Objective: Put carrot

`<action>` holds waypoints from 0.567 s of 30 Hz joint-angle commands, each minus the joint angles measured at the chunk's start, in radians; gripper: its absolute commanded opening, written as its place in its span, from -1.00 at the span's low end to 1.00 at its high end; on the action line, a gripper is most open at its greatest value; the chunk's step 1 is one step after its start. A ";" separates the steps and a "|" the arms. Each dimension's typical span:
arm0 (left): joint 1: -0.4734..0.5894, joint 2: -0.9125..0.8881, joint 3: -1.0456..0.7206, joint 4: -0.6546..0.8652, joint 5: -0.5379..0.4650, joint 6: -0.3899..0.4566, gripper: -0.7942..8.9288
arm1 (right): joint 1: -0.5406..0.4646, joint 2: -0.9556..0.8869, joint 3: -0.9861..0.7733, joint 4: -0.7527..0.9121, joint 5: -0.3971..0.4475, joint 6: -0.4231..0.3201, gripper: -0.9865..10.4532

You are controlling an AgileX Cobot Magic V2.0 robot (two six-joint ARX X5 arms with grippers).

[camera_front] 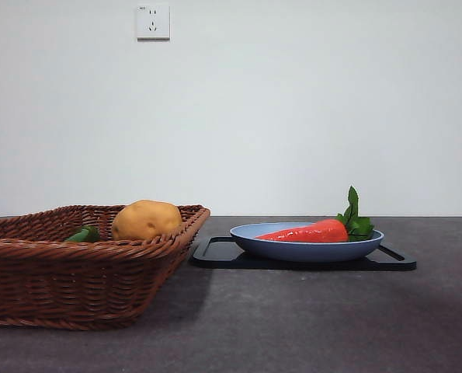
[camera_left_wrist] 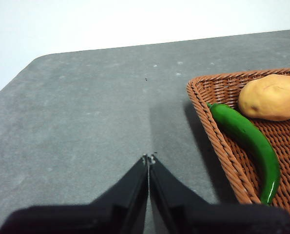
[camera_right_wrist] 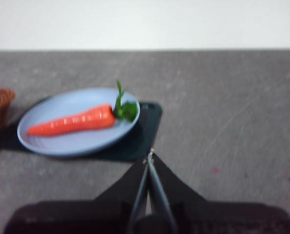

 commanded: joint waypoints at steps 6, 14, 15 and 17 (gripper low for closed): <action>0.002 -0.003 -0.006 0.009 0.001 -0.003 -0.82 | 0.002 -0.046 -0.066 0.019 0.000 -0.026 -0.81; 0.002 -0.003 -0.006 0.009 0.001 -0.003 -0.82 | 0.002 -0.061 -0.077 0.022 0.000 -0.003 -0.81; 0.002 -0.003 -0.006 0.009 0.001 -0.003 -0.82 | 0.002 -0.061 -0.077 0.022 0.000 0.008 -0.81; 0.002 -0.003 -0.006 0.009 0.001 -0.003 -0.82 | 0.002 -0.060 -0.077 0.023 0.000 0.011 -0.81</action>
